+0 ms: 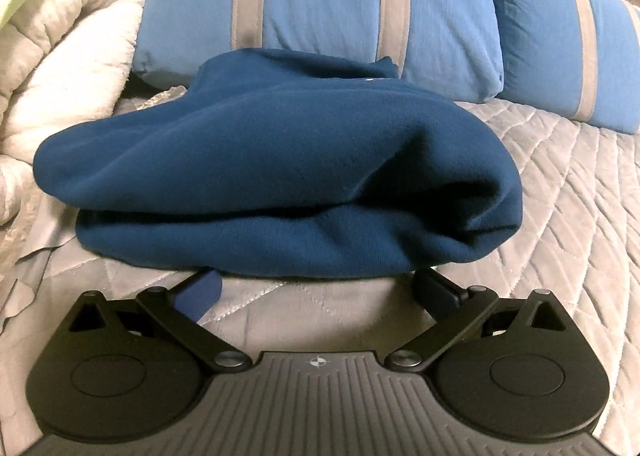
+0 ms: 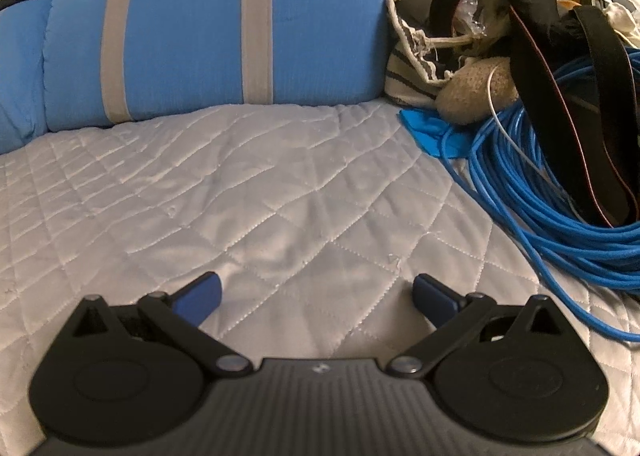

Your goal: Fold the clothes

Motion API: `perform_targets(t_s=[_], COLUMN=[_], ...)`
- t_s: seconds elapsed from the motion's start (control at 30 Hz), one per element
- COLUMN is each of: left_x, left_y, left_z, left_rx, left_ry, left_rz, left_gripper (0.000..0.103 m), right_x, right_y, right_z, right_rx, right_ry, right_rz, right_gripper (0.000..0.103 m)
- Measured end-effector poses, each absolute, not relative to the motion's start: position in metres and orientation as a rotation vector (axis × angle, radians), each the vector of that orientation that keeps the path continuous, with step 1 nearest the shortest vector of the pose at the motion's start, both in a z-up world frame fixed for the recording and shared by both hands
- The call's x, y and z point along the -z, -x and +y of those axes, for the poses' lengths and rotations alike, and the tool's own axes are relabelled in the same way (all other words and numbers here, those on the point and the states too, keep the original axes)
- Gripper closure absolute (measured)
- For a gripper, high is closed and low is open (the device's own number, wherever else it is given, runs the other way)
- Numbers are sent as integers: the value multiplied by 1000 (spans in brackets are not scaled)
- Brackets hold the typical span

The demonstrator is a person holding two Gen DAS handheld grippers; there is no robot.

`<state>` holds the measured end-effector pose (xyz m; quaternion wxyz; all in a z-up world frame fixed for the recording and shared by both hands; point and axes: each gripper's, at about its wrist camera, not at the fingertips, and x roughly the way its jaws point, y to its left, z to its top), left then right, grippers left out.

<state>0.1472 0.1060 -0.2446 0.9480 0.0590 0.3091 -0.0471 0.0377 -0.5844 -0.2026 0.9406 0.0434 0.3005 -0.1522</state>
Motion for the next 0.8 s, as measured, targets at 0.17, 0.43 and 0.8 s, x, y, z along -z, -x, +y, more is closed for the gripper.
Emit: perform_targets(t_s=[0.17, 0.43, 0.8], left_x=[246, 247, 246], left_y=[-145, -146, -145], left_z=[105, 105, 104], left_rx=[86, 86, 83], left_ry=[-118, -113, -115], left_rz=[619, 614, 610], left_gripper=[0, 0, 0], right_x=[203, 204, 205], right_y=[-37, -37, -37], right_z=[-584, -585, -584], right_rx=[310, 307, 309], right_ry=[-97, -104, -106], right_rz=[607, 600, 597], right_gripper=[1, 1, 1])
